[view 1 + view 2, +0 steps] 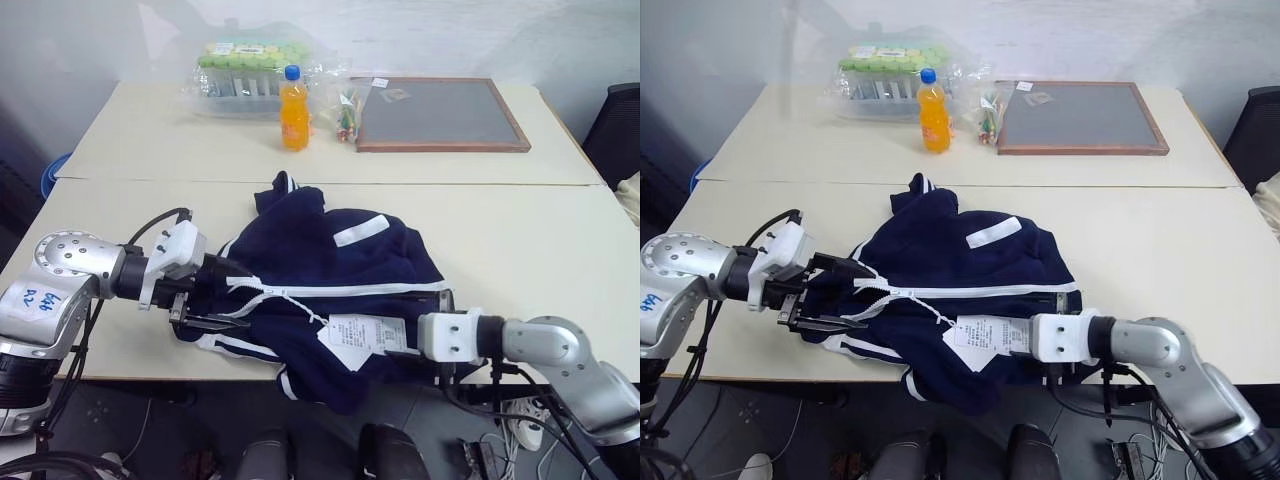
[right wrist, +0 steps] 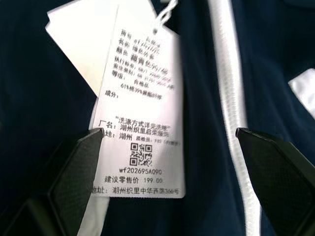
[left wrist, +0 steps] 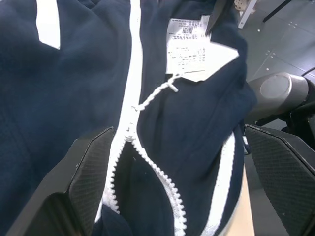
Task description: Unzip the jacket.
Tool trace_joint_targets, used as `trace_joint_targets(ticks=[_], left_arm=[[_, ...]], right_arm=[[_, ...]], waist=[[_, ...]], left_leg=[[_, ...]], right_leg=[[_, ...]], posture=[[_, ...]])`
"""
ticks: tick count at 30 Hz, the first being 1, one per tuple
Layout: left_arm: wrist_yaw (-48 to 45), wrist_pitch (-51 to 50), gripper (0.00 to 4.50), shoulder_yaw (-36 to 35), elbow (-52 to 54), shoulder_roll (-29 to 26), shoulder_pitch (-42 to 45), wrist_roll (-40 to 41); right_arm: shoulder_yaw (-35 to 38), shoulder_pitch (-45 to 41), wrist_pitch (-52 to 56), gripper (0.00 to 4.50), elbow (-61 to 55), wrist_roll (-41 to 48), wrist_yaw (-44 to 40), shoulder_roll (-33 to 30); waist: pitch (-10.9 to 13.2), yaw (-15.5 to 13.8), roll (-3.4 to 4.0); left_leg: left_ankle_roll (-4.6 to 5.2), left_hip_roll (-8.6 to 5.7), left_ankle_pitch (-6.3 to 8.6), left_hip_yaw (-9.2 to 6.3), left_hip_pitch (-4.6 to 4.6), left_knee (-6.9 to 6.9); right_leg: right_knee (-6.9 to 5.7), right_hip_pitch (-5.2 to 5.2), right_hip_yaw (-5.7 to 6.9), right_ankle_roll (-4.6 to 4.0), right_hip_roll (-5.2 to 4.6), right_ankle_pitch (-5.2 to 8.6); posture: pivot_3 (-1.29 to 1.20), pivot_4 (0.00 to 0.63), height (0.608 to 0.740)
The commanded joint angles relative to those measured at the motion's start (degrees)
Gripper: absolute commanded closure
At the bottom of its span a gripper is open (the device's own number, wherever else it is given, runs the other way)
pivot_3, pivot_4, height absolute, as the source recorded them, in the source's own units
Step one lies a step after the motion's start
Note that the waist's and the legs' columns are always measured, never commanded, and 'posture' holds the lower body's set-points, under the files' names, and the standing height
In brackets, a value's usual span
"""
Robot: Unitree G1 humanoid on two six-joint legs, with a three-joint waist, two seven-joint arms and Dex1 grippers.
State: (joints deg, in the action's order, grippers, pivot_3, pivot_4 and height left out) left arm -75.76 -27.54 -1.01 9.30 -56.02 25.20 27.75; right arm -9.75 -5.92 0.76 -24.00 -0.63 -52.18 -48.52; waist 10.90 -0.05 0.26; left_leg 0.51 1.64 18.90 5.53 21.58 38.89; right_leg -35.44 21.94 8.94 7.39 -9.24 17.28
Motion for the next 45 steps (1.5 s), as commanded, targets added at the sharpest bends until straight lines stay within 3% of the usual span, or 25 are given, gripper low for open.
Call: trace_joint_targets(ticks=[1, 11, 20, 28, 34, 38, 45], left_arm=[[0.44, 1.04, 0.06, -0.36, -0.27, 0.39, 1.36, -0.56], [0.35, 1.92, 0.06, -1.17, -0.43, 0.23, 0.65, -1.27], [0.15, 3.29, 0.06, 0.16, -0.89, 1.13, 0.96, -2.05], [0.06, 3.98, 0.06, 1.46, -1.55, 2.08, 2.25, -2.83], [-0.3, 4.61, 0.06, 1.74, -2.0, 2.09, 2.44, -3.44], [-0.36, 5.1, 0.0, 1.69, -2.66, 2.13, 2.46, -3.76], [0.66, 6.09, 0.0, 2.15, -3.29, 3.08, 2.25, -4.65]], right_arm=[[-1.61, -0.76, -5.69, 0.0, 1.9, -4.31, 1.81, 0.88], [2.17, 2.21, -10.93, 0.0, 1.09, -2.53, 0.76, -1.06], [0.85, 5.07, -12.15, 0.0, -2.17, -2.18, 0.98, 0.73], [-3.07, 0.67, -14.21, 0.0, 3.84, -8.34, 5.57, 6.96], [-5.02, -3.16, -19.05, 0.0, 7.15, -6.43, 6.5, 11.65], [-4.76, -4.95, -19.32, 1.13, 9.12, -4.35, 7.17, 14.54], [-3.17, -5.41, -19.59, 3.65, 11.02, -4.63, 8.13, 14.66]], waist=[[0.0, 0.06, 0.0], [0.0, -0.11, -0.01], [0.0, -0.04, -0.01], [-0.02, 0.07, -0.03], [-0.02, 0.13, -0.04], [-0.02, 0.14, -0.04], [-0.02, 0.12, -0.04]], left_leg=[[0.0, 0.0, 0.0, 0.0, 0.0, 0.01], [0.01, 0.01, 0.01, -0.05, 0.0, 0.05], [0.01, 0.02, 0.01, -0.08, 0.0, 0.05], [0.01, 0.02, 0.01, -0.08, 0.0, 0.08], [0.01, 0.02, 0.01, -0.08, 0.0, 0.08], [0.01, 0.02, 0.01, -0.09, 0.0, 0.08], [0.01, 0.02, 0.01, -0.09, 0.0, 0.09]], right_leg=[[-0.01, 0.01, -0.02, 0.0, 0.0, 0.0], [-0.03, -0.01, -0.01, 0.0, 0.0, 0.0], [-0.04, 0.0, -0.01, 0.0, 0.0, 0.0], [-0.07, 0.01, -0.03, -0.01, 0.0, 0.01], [-0.09, 0.02, -0.03, -0.03, 0.01, 0.02], [-0.1, 0.02, -0.02, -0.03, 0.01, 0.02], [-0.11, 0.02, -0.03, -0.03, 0.01, 0.02]], posture=[[0.0, 0.15, 0.74], [0.0, 0.15, 0.74], [0.0, 0.15, 0.74], [0.0, 0.15, 0.74], [0.0, 0.15, 0.74], [0.0, 0.15, 0.74], [0.0, 0.15, 0.74]])
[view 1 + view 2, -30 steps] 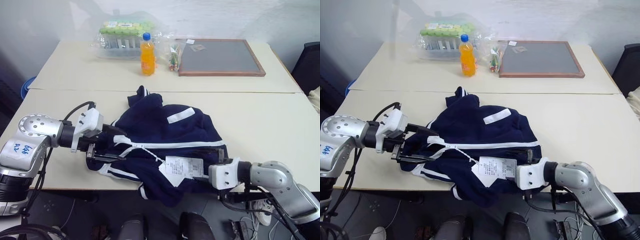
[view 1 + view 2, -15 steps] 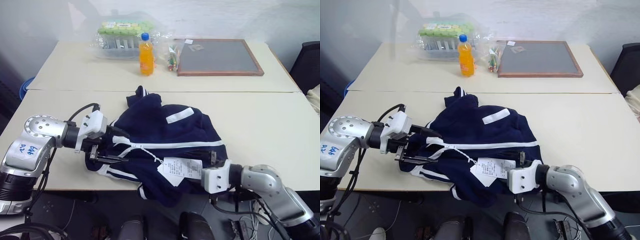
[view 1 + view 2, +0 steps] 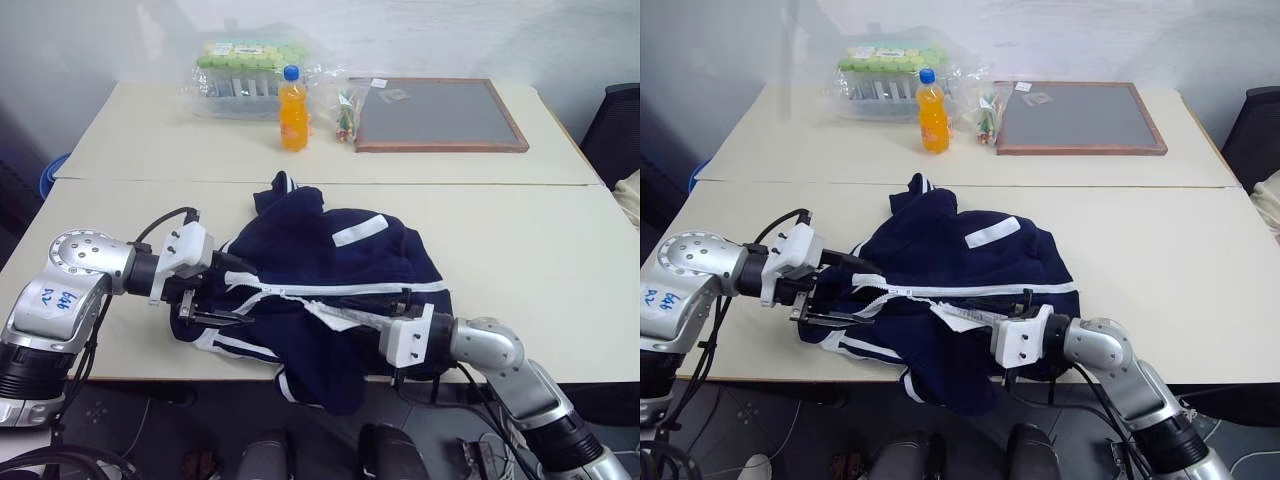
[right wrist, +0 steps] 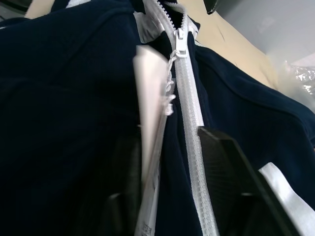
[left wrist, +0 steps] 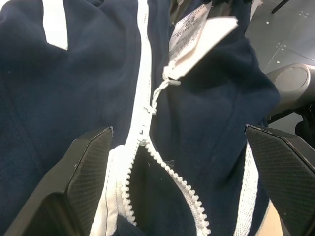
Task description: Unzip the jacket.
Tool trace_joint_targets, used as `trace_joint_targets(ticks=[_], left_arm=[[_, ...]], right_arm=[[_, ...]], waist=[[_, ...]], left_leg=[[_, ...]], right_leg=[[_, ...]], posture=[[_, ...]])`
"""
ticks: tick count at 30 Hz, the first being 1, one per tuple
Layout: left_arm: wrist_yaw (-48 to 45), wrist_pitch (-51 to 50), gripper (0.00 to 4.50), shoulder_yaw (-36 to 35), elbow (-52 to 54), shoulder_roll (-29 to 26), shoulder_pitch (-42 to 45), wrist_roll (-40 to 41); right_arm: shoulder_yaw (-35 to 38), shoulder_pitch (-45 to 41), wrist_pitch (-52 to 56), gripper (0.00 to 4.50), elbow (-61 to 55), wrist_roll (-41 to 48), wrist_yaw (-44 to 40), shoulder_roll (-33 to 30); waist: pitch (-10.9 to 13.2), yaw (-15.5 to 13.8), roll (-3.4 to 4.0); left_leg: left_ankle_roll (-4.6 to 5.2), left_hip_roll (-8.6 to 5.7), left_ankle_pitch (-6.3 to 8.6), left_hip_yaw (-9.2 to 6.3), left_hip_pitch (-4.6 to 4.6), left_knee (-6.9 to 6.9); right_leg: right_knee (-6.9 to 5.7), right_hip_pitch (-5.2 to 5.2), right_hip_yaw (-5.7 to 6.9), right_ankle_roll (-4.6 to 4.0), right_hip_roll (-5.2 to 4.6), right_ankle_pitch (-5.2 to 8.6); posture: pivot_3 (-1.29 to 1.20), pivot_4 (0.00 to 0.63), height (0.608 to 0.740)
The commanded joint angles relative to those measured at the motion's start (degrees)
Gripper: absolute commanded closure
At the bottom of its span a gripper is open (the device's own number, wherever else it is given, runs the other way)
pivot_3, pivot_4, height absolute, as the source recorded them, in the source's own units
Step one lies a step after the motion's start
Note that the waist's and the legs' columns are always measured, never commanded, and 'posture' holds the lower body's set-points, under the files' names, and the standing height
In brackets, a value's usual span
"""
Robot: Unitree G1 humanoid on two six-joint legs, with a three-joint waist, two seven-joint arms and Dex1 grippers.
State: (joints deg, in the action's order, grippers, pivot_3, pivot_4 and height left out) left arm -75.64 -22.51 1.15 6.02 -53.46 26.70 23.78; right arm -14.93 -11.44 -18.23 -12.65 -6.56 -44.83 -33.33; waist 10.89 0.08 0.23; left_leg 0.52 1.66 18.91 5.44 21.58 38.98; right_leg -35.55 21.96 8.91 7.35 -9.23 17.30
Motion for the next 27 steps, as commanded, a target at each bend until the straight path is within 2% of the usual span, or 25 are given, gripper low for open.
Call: trace_joint_targets(ticks=[1, 2, 3, 8, 12, 15, 18, 21, 27], left_arm=[[0.79, 1.28, 0.0, 0.09, -0.21, 0.82, 0.83, -0.98], [0.89, 1.5, 0.0, 0.14, -0.47, 1.04, 0.93, -1.26], [0.97, 1.77, 0.0, 0.21, -0.72, 1.23, 1.08, -1.56], [0.6, 2.94, 0.0, 0.53, -2.52, 2.0, 2.29, -2.41], [0.26, 4.95, 0.0, 1.54, -4.93, 2.93, 3.71, -3.79], [0.04, 5.53, 0.0, 2.12, -5.8, 3.84, 4.72, -4.26], [-0.11, 6.02, 0.0, 2.54, -6.55, 4.48, 5.49, -4.62], [-0.34, 6.37, 0.0, 2.54, -6.95, 4.73, 5.69, -4.9], [-0.7, 6.87, 0.0, 2.35, -6.88, 4.49, 5.31, -5.18]], right_arm=[[2.3, 0.45, -0.51, 4.06, -0.44, 1.26, 0.83, -0.83], [2.53, 0.67, -0.35, 4.35, -0.61, 1.2, 0.92, -0.98], [2.98, 1.06, -0.09, 4.47, -1.14, 1.4, 0.87, -1.31], [4.69, 4.92, 4.01, 4.47, -6.37, 6.68, -4.07, -5.72], [5.02, 5.65, 6.01, 4.47, -8.23, 8.13, -4.94, -7.12], [5.79, 6.81, 11.22, 4.47, -10.89, 13.48, -8.23, -8.98], [5.63, 6.49, 12.83, 3.8, -11.06, 13.62, -9.45, -10.25], [5.21, 6.16, 14.85, 2.82, -12.42, 14.8, -9.32, -9.47], [5.54, 4.02, 21.63, 2.82, -13.67, 19.47, -9.1, -7.6]], waist=[[0.0, -0.01, 0.0], [0.0, -0.01, 0.0], [0.0, -0.02, 0.0], [0.0, -0.19, 0.0], [0.0, -0.11, 0.0], [0.0, -0.11, -0.01], [-0.01, -0.11, -0.01], [-0.01, -0.12, -0.02], [0.0, -0.12, -0.02]], left_leg=[[0.0, 0.0, 0.0, 0.0, 0.0, 0.0], [0.0, 0.0, 0.0, 0.0, 0.0, 0.0], [0.0, 0.0, 0.0, 0.01, 0.0, 0.0], [0.01, -0.01, 0.0, 0.01, 0.0, 0.01], [0.02, -0.01, 0.01, 0.01, 0.0, 0.01], [0.02, -0.01, 0.02, 0.02, 0.0, 0.0], [0.03, -0.01, 0.02, 0.01, 0.0, 0.01], [0.03, -0.01, 0.02, 0.02, 0.0, 0.01], [0.04, -0.01, 0.02, 0.0, 0.0, 0.02]], right_leg=[[0.0, 0.0, 0.0, 0.0, 0.0, 0.0], [-0.01, 0.0, 0.0, 0.0, 0.0, 0.0], [-0.01, 0.0, 0.01, 0.0, 0.0, 0.0], [0.0, -0.01, 0.01, 0.0, 0.0, 0.0], [-0.01, -0.01, 0.01, 0.0, 0.0, 0.0], [-0.01, -0.01, 0.01, 0.0, 0.0, 0.0], [0.0, -0.01, 0.01, 0.0, 0.0, 0.0], [0.0, -0.01, 0.01, 0.0, 0.0, 0.0], [0.0, -0.01, 0.01, 0.0, 0.0, 0.0]], posture=[[0.0, 0.15, 0.74], [0.0, 0.15, 0.74], [0.0, 0.15, 0.74], [0.0, 0.15, 0.74], [0.0, 0.15, 0.74], [0.0, 0.15, 0.74], [0.0, 0.15, 0.74], [0.0, 0.15, 0.74], [0.0, 0.15, 0.74]])
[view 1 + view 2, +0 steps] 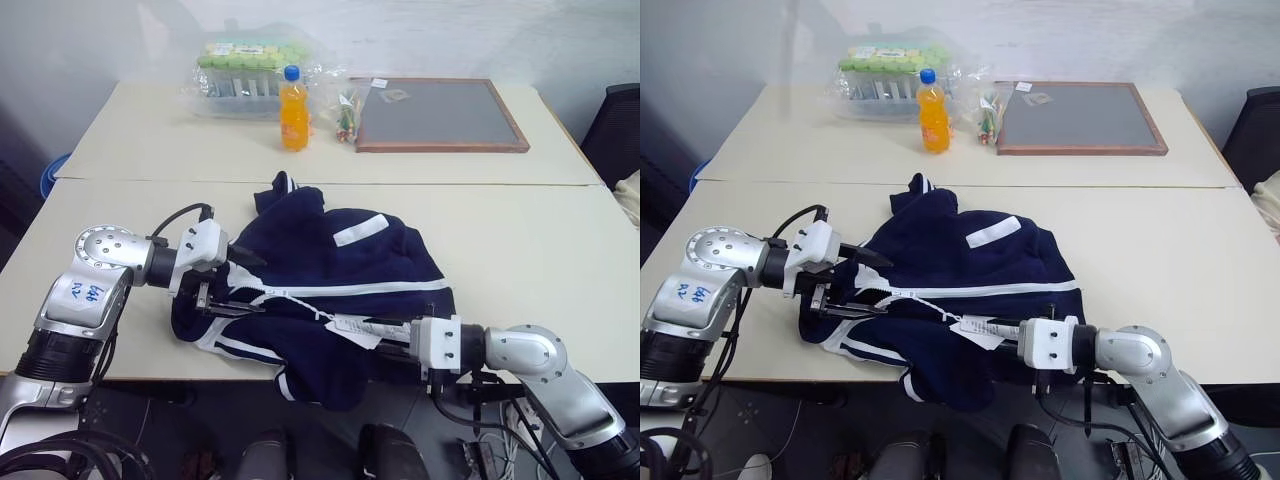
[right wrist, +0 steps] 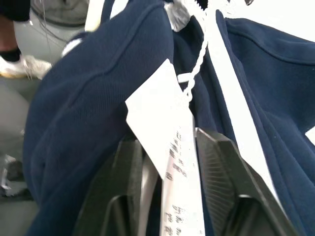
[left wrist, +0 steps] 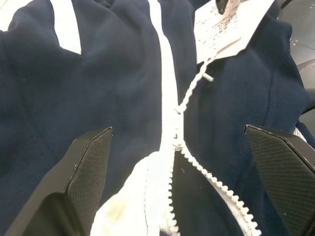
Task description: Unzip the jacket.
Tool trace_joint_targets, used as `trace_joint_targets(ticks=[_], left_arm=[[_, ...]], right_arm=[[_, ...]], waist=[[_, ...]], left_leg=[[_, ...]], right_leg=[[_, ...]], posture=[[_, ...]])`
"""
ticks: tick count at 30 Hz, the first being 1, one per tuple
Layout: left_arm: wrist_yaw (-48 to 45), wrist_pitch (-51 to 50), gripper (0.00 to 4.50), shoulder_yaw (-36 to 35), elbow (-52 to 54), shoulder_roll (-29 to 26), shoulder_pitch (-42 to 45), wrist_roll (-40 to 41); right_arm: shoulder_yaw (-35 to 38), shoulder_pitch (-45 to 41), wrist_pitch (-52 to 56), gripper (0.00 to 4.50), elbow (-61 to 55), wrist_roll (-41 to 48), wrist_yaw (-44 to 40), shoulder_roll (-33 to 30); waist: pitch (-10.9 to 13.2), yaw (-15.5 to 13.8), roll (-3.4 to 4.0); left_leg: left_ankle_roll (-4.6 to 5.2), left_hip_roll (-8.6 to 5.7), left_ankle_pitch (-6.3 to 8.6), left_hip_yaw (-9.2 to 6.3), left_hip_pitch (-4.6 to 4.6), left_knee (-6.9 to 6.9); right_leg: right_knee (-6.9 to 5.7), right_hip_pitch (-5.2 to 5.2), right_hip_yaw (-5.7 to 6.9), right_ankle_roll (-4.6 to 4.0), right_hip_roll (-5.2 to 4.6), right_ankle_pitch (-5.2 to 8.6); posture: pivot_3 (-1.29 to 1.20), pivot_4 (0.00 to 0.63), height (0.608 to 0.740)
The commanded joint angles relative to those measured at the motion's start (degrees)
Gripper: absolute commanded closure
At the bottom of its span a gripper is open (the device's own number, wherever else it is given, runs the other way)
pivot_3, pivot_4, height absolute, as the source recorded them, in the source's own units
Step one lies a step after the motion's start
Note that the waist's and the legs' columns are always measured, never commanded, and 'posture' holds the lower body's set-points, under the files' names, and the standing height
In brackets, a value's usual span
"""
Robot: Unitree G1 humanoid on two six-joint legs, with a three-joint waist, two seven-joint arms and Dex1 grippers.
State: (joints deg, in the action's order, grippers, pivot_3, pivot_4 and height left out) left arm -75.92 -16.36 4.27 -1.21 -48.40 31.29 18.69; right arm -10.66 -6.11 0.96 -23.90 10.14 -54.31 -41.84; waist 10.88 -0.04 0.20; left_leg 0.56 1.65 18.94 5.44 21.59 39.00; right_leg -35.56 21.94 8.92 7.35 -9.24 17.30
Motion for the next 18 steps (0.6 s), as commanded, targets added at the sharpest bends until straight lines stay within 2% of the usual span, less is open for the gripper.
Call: trace_joint_targets(ticks=[1, 14, 17, 18], left_arm=[[-0.39, 0.73, 0.0, -0.81, 0.5, -0.66, 0.6, -0.08], [0.42, 0.75, 0.0, -1.56, 2.1, -1.61, -1.05, -0.01], [0.72, 0.6, 0.0, -1.71, 2.28, -1.61, -1.0, 0.1], [0.82, 0.58, 0.0, -1.7, 2.25, -1.57, -0.93, 0.1]], right_arm=[[1.03, -2.01, 2.76, 2.82, -1.75, 2.21, 0.58, 1.12], [-2.56, -5.54, 3.77, 2.82, 4.43, -1.85, -0.86, 2.61], [-3.39, -5.66, 2.41, 3.38, 5.65, -3.4, -0.37, 3.06], [-3.39, -5.59, 2.06, 3.69, 5.76, -3.66, -0.24, 3.13]], waist=[[0.0, 0.01, 0.0], [0.0, 0.03, 0.0], [0.0, 0.03, 0.0], [0.0, 0.03, 0.0]], left_leg=[[0.0, 0.0, 0.0, -0.01, 0.0, 0.0], [0.0, 0.0, 0.0, 0.02, 0.01, 0.0], [0.0, -0.01, 0.0, 0.03, 0.02, 0.0], [0.0, 0.0, 0.0, 0.04, 0.02, 0.0]], right_leg=[[0.0, 0.0, -0.01, 0.0, 0.0, 0.0], [0.0, 0.01, 0.01, 0.0, 0.0, 0.0], [0.0, 0.01, 0.0, 0.0, 0.0, 0.0], [0.0, 0.01, 0.0, 0.0, 0.0, 0.0]], posture=[[0.0, 0.15, 0.74], [0.0, 0.15, 0.74], [0.0, 0.15, 0.74], [0.0, 0.15, 0.74]])
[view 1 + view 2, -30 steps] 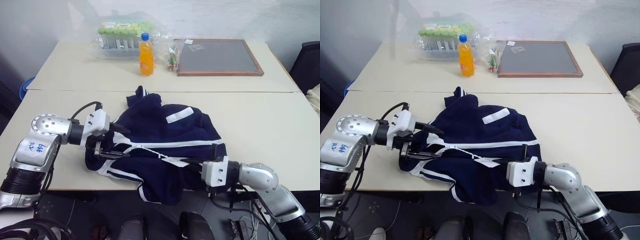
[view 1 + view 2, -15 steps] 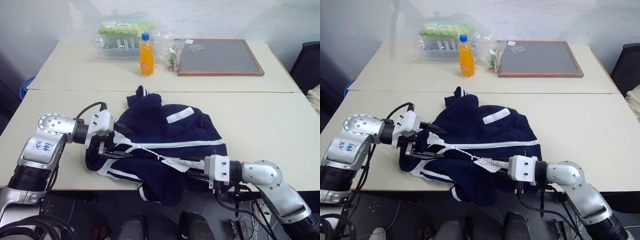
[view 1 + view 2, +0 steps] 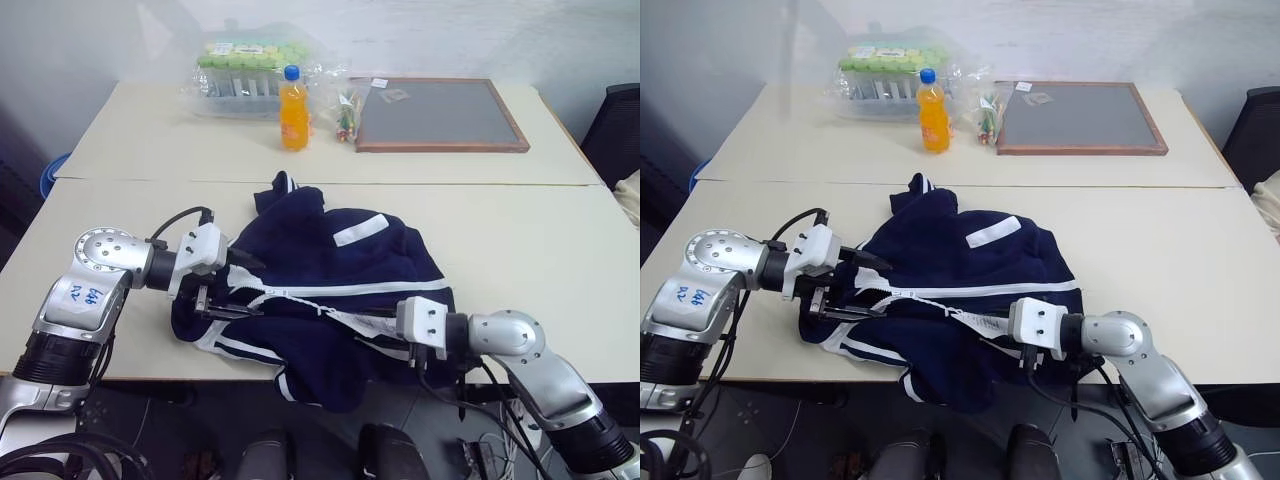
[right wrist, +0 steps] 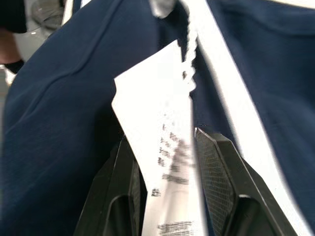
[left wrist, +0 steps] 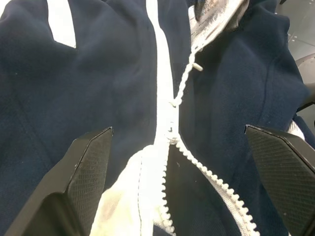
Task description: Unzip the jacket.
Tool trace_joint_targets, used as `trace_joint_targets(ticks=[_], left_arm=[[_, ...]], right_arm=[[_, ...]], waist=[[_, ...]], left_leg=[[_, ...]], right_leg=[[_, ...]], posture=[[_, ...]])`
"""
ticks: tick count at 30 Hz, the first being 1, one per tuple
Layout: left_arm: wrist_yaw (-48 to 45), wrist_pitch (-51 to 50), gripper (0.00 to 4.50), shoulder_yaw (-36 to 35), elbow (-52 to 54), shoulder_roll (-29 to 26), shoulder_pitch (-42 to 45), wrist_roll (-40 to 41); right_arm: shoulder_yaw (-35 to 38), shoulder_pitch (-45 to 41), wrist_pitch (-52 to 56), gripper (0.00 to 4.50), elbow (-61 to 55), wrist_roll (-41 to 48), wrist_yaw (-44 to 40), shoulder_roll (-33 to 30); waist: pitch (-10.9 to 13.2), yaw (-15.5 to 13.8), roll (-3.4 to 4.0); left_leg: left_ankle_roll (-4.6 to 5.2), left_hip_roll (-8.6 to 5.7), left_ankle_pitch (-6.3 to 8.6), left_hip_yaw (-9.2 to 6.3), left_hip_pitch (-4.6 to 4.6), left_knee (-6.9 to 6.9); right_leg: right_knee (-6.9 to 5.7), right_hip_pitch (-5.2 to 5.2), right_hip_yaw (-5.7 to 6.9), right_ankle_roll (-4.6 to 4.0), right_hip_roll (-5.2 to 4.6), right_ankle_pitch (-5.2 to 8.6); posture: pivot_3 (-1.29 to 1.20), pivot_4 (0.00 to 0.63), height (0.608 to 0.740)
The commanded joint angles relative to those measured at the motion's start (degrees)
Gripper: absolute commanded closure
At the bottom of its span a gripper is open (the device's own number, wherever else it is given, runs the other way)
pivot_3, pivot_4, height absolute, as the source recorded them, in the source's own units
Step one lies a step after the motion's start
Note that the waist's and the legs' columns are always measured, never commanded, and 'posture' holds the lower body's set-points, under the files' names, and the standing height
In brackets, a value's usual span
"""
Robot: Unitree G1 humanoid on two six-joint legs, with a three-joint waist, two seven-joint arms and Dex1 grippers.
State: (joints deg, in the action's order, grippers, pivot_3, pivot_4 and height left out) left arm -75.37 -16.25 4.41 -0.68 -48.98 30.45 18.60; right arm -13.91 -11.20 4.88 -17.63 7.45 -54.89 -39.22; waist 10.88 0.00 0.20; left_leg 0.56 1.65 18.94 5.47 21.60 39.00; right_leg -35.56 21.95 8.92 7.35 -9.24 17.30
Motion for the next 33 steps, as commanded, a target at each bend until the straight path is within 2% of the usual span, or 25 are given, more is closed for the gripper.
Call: trace_joint_targets(ticks=[1, 2, 3, 10, 18, 23, 27, 33], left_arm=[[0.36, 0.48, 0.0, -1.81, 1.68, -0.95, -0.02, 0.19], [0.6, 0.46, 0.0, -1.76, 1.63, -0.75, 0.14, 0.19], [0.78, 0.38, 0.0, -1.69, 1.48, -0.54, 0.39, 0.21], [2.66, 0.46, 0.0, 0.61, -0.25, 3.97, 3.45, -0.43], [4.72, 15.52, 0.0, 8.57, -17.14, 9.98, 7.18, -12.93], [7.34, 24.0, 0.0, 10.49, -30.52, 12.79, 10.23, -18.13], [8.46, 28.55, 0.0, 10.71, -37.89, 14.17, 12.31, -19.49], [7.92, 31.02, 0.0, 10.43, -40.01, 14.5, 12.74, -19.27]], right_arm=[[0.03, -0.41, -2.12, 4.01, -0.48, -1.15, 0.55, 0.64], [0.51, -0.26, -1.87, 4.37, -0.67, -1.0, 0.98, 0.86], [0.9, -0.22, -1.8, 4.44, -0.92, -1.07, 1.37, 0.91], [5.54, 1.25, 0.08, 4.44, -5.88, 0.06, 4.94, 0.59], [7.89, 0.36, 4.79, 4.44, -9.95, -1.25, 9.52, 0.91], [9.52, 1.63, 7.31, 4.44, -11.92, -2.16, 12.28, 0.64], [12.58, 2.95, 12.01, 4.44, -13.5, -2.95, 17.44, 2.22], [16.27, 6.86, 16.56, 4.44, -14.33, -6.05, 23.84, 3.31]], waist=[[0.0, 0.01, 0.0], [0.0, 0.02, 0.0], [0.0, 0.03, 0.0], [0.0, -0.23, 0.0], [-0.02, -0.07, -0.03], [-0.04, -0.24, -0.07], [-0.17, -0.52, -0.2], [-0.29, -0.77, -0.24]], left_leg=[[0.0, 0.0, 0.0, -0.01, 0.0, 0.0], [0.0, 0.01, 0.0, -0.01, 0.0, 0.0], [0.0, 0.0, 0.0, -0.01, 0.0, 0.0], [0.0, -0.01, 0.0, -0.01, 0.02, 0.03], [0.0, -0.02, 0.0, 0.16, 0.04, 0.03], [0.0, -0.03, 0.0, 0.16, 0.09, 0.05], [0.01, -0.04, 0.0, 0.14, 0.05, 0.08], [0.01, -0.03, 0.0, 0.13, -0.08, 0.08]], right_leg=[[0.0, 0.0, 0.01, 0.0, 0.0, 0.0], [0.0, 0.0, 0.01, 0.0, 0.0, 0.0], [0.0, 0.0, 0.01, 0.0, 0.0, 0.0], [0.0, -0.01, 0.01, 0.0, 0.0, 0.0], [0.0, 0.0, 0.05, 0.0, 0.01, 0.0], [0.0, 0.03, 0.06, 0.0, 0.0, 0.0], [-0.01, -0.03, 0.06, 0.0, -0.01, 0.0], [-0.03, -0.15, 0.06, 0.0, -0.01, 0.0]], posture=[[0.0, 0.15, 0.74], [0.0, 0.15, 0.74], [0.0, 0.15, 0.74], [0.0, 0.15, 0.74], [0.0, 0.15, 0.74], [0.0, 0.15, 0.74], [0.0, 0.15, 0.74], [0.0, 0.15, 0.74]])
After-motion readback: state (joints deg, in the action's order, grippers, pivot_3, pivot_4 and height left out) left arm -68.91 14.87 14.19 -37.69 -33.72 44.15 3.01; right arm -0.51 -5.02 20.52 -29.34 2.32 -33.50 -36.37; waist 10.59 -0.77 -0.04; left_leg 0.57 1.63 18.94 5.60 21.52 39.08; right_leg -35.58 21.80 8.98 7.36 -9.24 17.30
